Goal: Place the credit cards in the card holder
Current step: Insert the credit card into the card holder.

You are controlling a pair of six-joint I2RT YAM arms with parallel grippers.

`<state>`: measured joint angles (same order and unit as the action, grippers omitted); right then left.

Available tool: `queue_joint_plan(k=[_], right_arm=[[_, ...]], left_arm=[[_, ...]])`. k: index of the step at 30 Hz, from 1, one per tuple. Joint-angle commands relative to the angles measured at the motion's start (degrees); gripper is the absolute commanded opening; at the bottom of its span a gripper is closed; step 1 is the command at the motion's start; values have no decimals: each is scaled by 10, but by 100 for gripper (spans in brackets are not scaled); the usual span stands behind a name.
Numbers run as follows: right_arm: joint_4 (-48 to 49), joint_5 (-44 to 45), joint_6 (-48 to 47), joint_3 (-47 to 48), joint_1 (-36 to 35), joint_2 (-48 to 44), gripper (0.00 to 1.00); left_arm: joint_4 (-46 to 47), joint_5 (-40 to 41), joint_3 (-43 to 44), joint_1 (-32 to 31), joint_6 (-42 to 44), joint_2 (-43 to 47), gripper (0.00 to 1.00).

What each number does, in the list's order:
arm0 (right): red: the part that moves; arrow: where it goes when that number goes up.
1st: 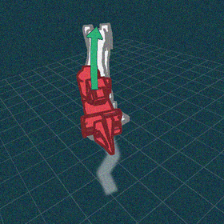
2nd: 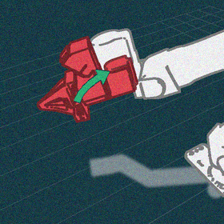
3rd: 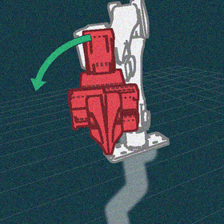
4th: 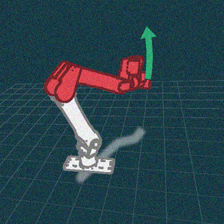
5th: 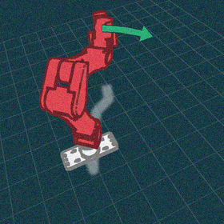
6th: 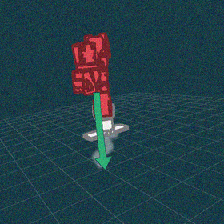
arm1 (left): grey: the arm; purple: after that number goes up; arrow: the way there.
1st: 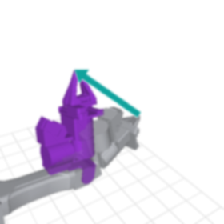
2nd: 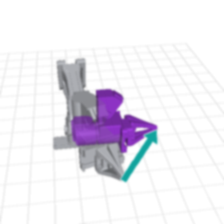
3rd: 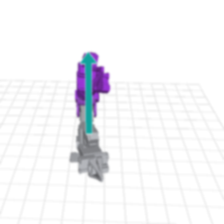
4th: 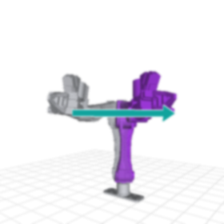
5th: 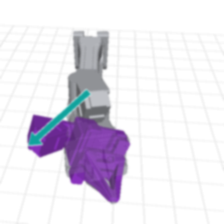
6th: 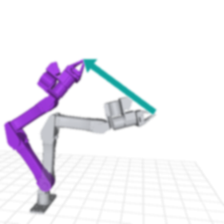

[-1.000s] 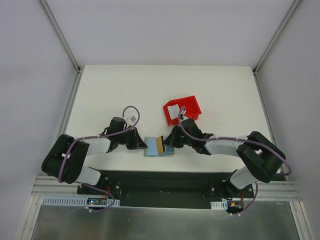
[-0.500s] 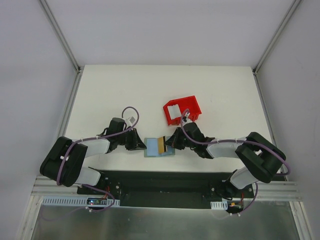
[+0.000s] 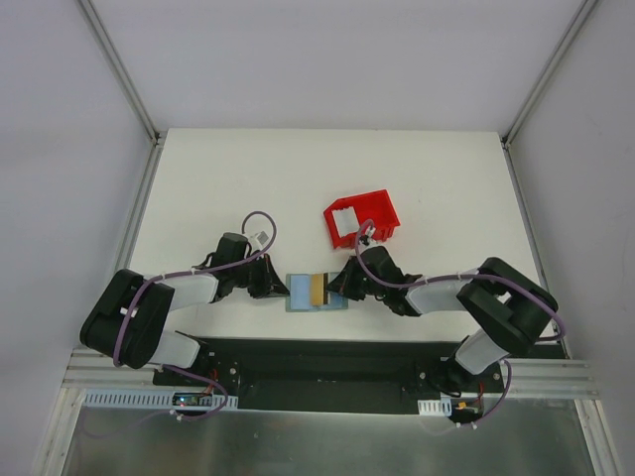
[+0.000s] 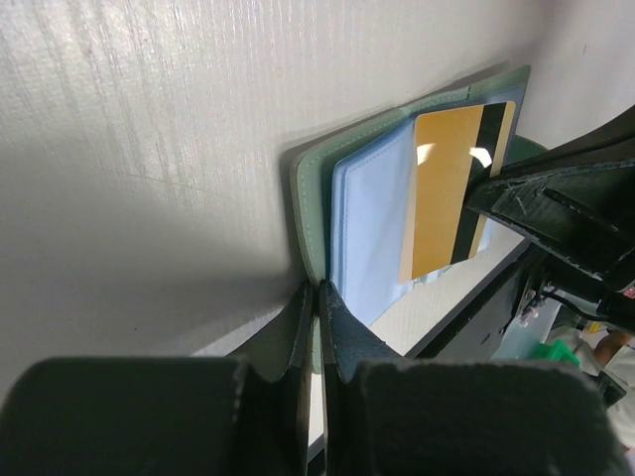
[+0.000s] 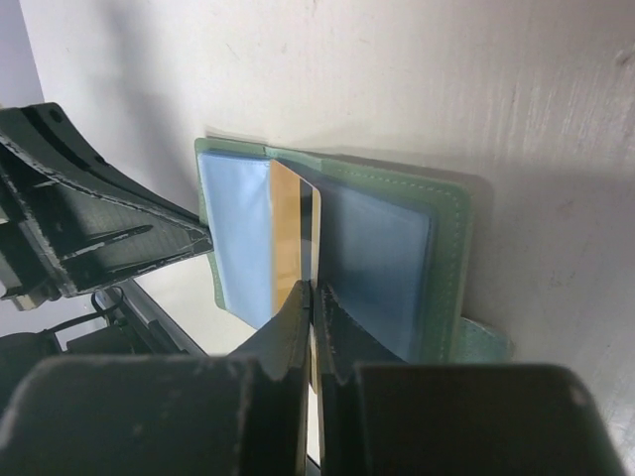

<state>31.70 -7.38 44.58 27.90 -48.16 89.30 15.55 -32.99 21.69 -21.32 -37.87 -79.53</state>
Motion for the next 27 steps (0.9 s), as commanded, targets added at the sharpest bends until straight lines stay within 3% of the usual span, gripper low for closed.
queue_joint_plan(k=[1,9,18,27], right_arm=[[13,-6,14,8,-20,33,0],[5,-10,5,20,-23,44,0],[-88,32,-28,15,-18,-29,1],[-127,1,-27,45,-16,5,0]], left_arm=[[-22,23,3,-3,15,-18,0],[-25,31,2,-3,16,-14,0],[-48,62,19,-3,24,-13,0],[-53,67,31,-3,32,-22,0]])
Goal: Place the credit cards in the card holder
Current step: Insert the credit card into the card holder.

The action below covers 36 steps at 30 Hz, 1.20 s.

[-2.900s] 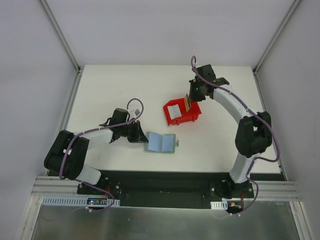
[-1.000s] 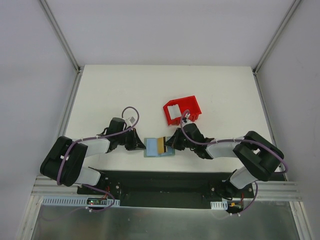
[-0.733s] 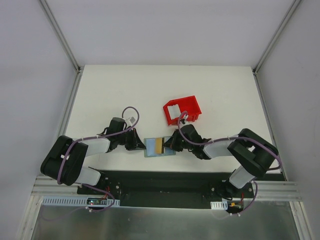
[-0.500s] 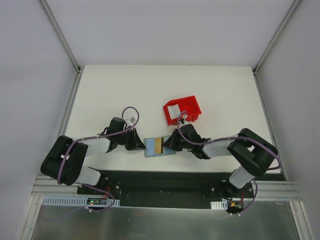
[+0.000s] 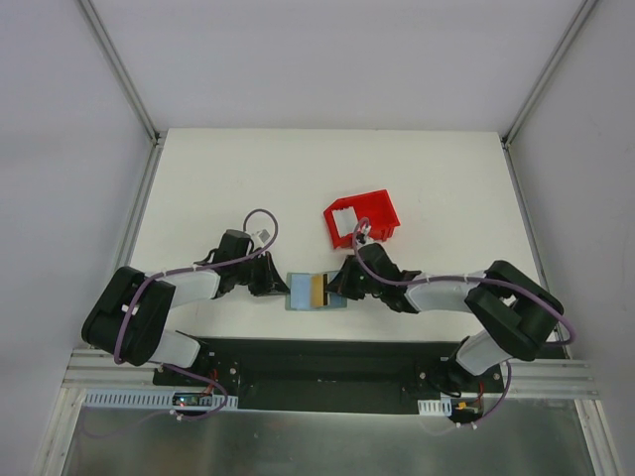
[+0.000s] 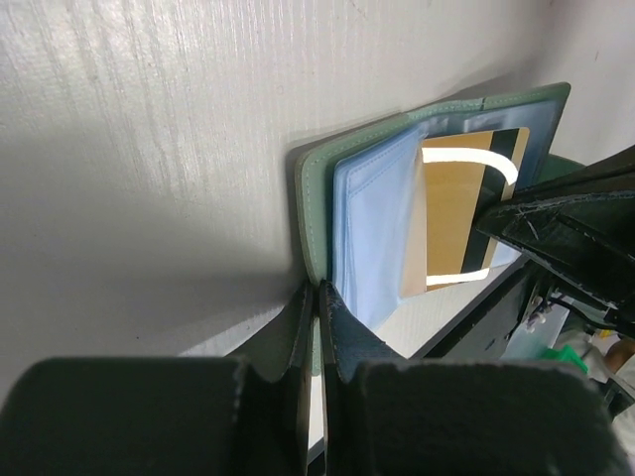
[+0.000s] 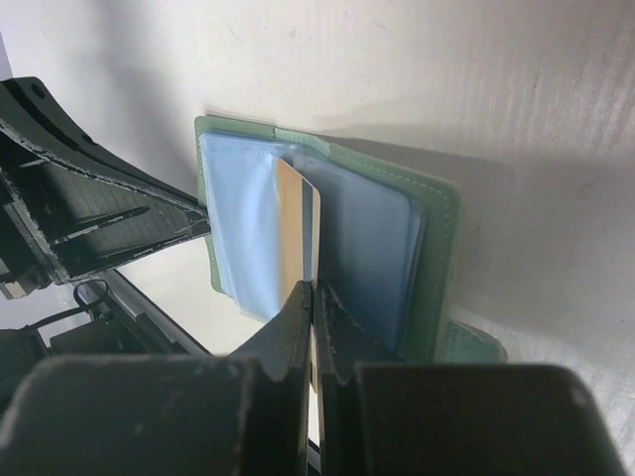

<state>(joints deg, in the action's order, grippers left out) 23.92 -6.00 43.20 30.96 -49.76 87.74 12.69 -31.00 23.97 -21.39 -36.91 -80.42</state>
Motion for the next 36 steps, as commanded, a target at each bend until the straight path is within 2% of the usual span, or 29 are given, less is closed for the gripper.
queue_joint_plan(k=[1,5,14,20,29,34,36], right_arm=[[-49,-22,-14,19,0,27,0],[-22,-53,5,34,-3,57,0],[-38,-79,6,79,-6,98,0],[-66,-53,4,114,-34,116,0],[-100,-51,0,140,-39,133,2],[-151,-5,-21,139,-36,94,12],[-179,17,-32,137,-34,74,20]], left_arm=[[-25,47,10,-2,22,-13,0],[-25,42,15,-2,26,-14,0],[-19,33,18,-2,27,-15,0],[-13,28,12,-2,18,-7,0],[-4,19,0,-3,13,3,0],[-3,21,-3,-3,12,9,0],[-4,22,-5,-2,10,11,0]])
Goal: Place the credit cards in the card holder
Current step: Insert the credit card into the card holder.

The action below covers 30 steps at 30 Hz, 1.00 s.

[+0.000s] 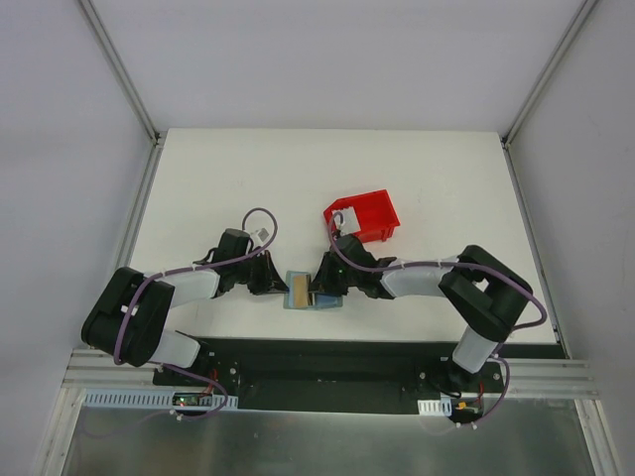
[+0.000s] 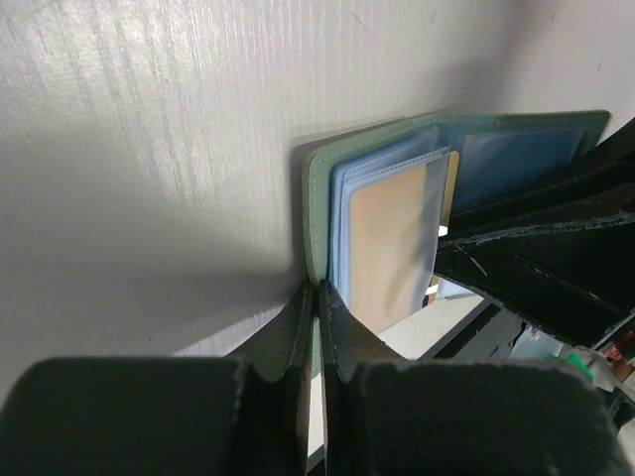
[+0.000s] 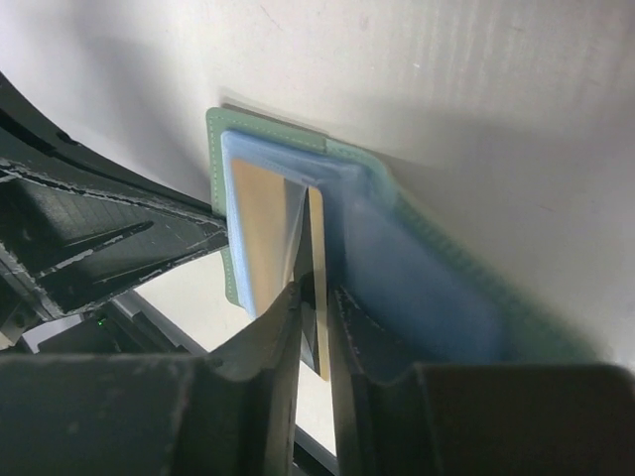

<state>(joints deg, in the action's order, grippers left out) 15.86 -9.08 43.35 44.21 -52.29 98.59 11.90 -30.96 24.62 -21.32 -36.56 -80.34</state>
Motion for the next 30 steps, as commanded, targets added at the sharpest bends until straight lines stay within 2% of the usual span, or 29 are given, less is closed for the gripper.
queue_joint_plan(k=[1,4,14,17,19,20,26,27,30], right_arm=[[-105,55,-34,3,-8,-41,26],[-107,57,-31,-7,-6,-52,34],[-14,-23,-25,5,-11,-11,33],[-5,-33,-32,11,-12,-9,27],[-6,-20,-29,5,-11,-16,17],[-10,-16,-33,3,-11,-20,16],[-90,45,-84,5,-5,-86,34],[-127,61,-93,13,-5,-97,35],[-156,75,-117,27,-5,-117,36]], left_arm=[[4,21,-12,-3,7,11,0],[5,20,-13,-3,8,10,0],[5,16,-12,-4,6,14,0],[5,15,-11,-4,4,15,0],[5,16,-10,-4,3,15,0],[5,17,-9,-4,4,18,0],[0,15,-10,-4,3,32,0],[-2,13,-10,-3,2,39,0],[-10,9,-7,-3,-1,63,0]])
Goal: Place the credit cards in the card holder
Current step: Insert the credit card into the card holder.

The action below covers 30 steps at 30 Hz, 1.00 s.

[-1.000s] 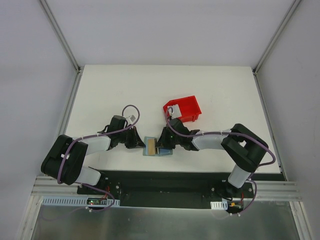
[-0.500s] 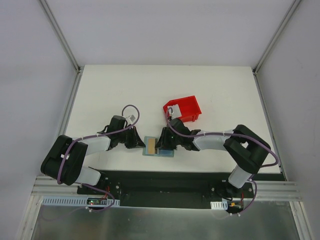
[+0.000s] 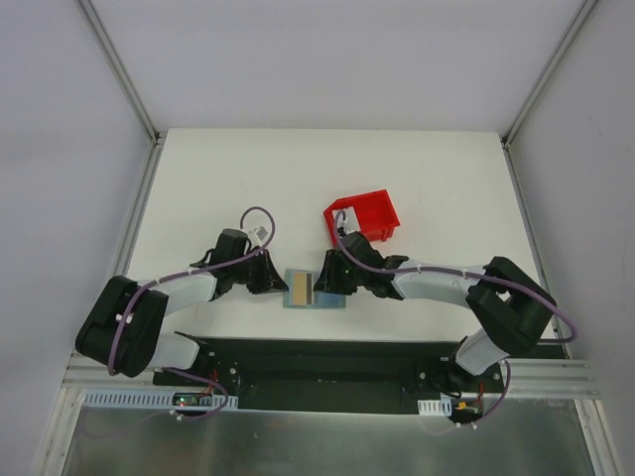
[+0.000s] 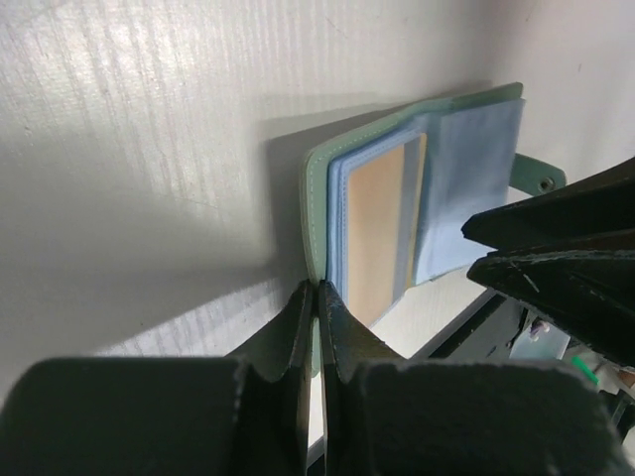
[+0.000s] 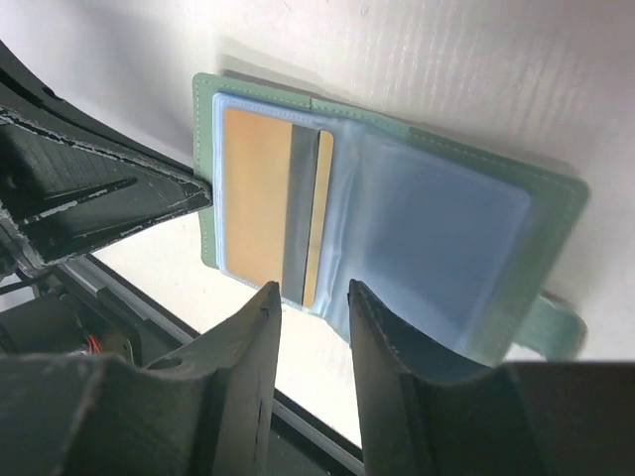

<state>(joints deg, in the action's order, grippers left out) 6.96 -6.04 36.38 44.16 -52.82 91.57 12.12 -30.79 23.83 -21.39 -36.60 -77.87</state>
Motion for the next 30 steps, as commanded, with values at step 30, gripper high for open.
queue_joint_plan(k=[30], right_arm=[[-154,45,-96,181,-64,87,59]], left_arm=[[-46,-19,29,-23,-19,98,0]])
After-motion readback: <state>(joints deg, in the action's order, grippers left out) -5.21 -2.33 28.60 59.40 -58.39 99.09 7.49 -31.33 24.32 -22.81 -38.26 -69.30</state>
